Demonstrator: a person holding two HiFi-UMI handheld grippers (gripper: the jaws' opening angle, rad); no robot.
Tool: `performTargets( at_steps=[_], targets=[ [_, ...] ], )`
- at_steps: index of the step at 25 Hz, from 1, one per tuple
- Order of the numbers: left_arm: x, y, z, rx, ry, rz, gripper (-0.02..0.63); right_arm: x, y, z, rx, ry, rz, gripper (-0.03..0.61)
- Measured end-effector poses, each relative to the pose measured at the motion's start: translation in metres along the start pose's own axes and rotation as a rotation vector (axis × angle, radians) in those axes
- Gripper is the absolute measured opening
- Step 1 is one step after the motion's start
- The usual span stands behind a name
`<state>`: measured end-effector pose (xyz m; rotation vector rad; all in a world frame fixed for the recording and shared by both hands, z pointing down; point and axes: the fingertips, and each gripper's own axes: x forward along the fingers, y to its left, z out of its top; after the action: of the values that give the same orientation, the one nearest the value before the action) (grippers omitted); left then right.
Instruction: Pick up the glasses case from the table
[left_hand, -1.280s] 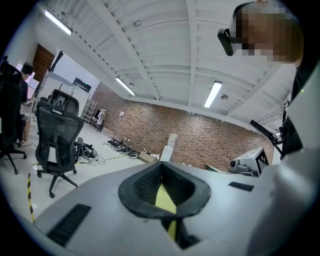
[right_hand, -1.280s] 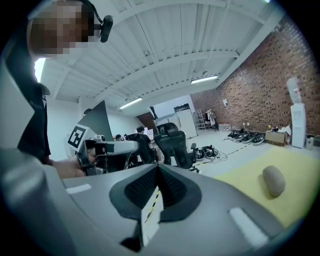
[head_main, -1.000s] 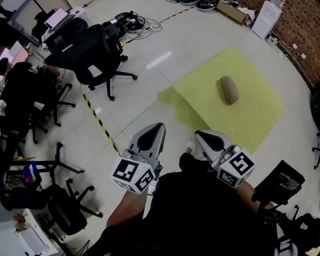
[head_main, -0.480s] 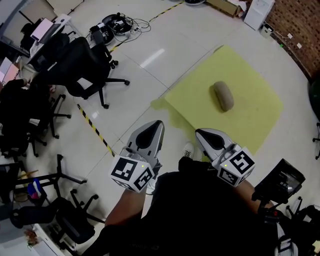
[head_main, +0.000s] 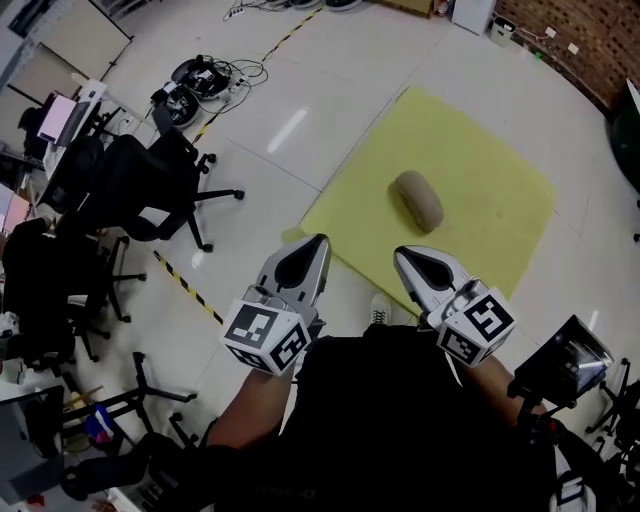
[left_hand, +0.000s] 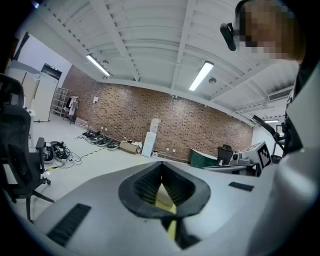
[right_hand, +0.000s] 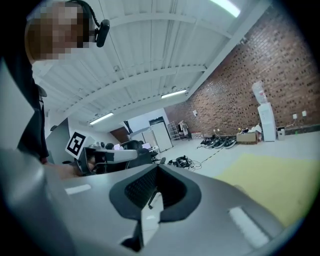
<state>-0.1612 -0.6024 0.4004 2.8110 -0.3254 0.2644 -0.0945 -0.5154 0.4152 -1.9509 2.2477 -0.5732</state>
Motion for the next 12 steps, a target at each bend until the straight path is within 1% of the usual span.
performTargets(
  at_steps=[4,8,9,12],
  targets=[
    [0.017,0.008,0.014,0.054,0.026,-0.036,0.008,-0.007,-0.007,0.015,0.014,-0.044,-0.076,0.002],
    [0.056,0.005,0.021,0.066,0.046,-0.105,0.008,-0.028,-0.034,0.021,0.031,-0.078,-0.175,0.002],
    [0.06,0.004,0.023,0.072,0.047,-0.127,0.008,-0.031,-0.035,0.021,0.033,-0.083,-0.199,0.002],
    [0.054,0.001,0.025,0.09,0.045,-0.208,0.008,-0.034,-0.016,0.017,0.033,-0.091,-0.268,0.002]
  ],
)
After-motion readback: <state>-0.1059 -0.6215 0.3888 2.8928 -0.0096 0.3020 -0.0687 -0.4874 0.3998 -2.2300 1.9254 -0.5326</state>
